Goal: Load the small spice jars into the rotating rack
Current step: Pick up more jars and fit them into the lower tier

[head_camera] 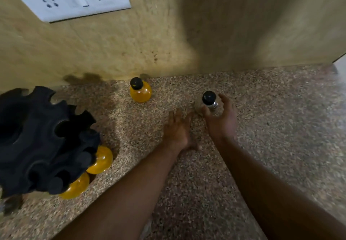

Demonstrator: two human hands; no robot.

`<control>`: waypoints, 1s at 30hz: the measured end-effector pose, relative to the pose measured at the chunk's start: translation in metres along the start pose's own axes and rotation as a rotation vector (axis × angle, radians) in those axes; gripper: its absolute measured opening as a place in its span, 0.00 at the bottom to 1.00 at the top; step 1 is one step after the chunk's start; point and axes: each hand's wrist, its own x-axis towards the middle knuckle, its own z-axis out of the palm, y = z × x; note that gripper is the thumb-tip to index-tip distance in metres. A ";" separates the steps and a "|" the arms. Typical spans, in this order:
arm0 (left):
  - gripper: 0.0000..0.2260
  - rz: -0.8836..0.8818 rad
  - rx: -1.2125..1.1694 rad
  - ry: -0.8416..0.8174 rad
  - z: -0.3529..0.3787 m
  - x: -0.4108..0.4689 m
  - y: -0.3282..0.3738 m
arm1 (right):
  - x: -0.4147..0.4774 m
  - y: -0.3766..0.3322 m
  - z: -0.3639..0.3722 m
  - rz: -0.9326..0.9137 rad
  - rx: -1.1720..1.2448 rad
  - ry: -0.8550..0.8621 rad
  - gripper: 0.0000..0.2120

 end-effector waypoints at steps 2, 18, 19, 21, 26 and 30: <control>0.61 -0.019 0.029 -0.042 -0.004 0.004 0.004 | 0.007 -0.002 0.003 -0.010 0.006 -0.002 0.28; 0.24 -0.288 -1.166 0.571 0.002 -0.044 -0.032 | -0.031 -0.028 0.019 -0.166 -0.069 -0.115 0.24; 0.24 -0.356 -1.265 0.636 0.000 -0.048 -0.042 | -0.037 -0.033 0.023 -0.186 -0.064 -0.135 0.24; 0.16 -0.493 -1.545 0.824 -0.009 -0.070 -0.065 | -0.054 -0.043 0.034 -0.236 -0.089 -0.211 0.24; 0.29 -0.805 -1.963 1.043 -0.014 -0.102 -0.103 | -0.090 -0.063 0.063 -0.334 -0.166 -0.404 0.23; 0.45 -0.886 -2.159 1.037 0.003 -0.120 -0.124 | -0.123 -0.086 0.083 -0.439 -0.173 -0.579 0.24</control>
